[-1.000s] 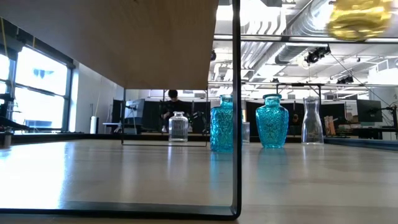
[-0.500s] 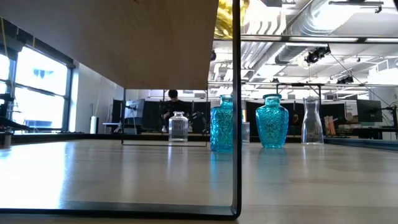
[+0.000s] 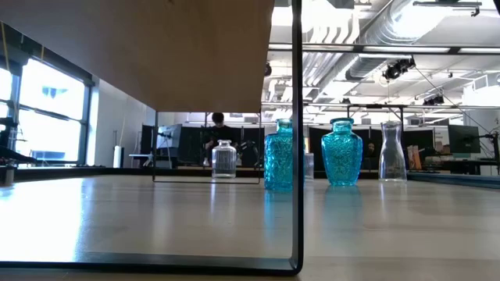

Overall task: Sort vases onto shelf
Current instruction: Put the right yellow vase on the shelf to align with the other yellow vase

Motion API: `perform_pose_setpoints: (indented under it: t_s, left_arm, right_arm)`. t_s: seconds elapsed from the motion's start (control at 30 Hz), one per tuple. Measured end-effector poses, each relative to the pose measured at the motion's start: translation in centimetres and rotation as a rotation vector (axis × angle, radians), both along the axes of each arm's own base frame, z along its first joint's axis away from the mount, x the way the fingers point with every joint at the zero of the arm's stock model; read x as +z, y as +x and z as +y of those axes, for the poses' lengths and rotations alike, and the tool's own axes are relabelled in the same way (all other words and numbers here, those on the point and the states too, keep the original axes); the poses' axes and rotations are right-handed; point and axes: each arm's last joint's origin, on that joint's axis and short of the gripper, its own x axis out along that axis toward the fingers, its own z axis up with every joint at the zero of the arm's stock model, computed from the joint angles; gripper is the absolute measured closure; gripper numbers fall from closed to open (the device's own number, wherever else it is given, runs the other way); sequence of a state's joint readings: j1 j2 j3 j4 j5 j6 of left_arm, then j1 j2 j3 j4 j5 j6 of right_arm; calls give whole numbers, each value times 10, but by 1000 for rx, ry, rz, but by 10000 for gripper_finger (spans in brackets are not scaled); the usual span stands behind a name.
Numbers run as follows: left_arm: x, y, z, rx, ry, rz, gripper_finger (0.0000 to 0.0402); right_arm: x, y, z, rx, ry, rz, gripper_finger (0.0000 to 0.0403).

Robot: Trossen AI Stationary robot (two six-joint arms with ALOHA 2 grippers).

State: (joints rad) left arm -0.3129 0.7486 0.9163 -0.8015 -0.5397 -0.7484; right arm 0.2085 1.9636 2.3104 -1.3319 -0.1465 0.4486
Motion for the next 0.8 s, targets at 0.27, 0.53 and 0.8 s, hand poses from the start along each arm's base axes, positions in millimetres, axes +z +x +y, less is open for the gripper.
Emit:
perform_pose_setpoints:
  t_s: [0.27, 0.53, 0.8]
  left_arm:
    - [-6, 11, -5, -37, -51, 49, 396]
    - [-8, 25, -12, -96, -101, 43, 396]
    - [-6, 46, -32, -340, -262, -2, 396]
  right_arm:
    - [1, 2, -3, -9, -19, -18, 395]
    - [-25, 29, 3, 40, -41, -20, 395]
    - [-35, 38, 3, 58, -56, -17, 395]
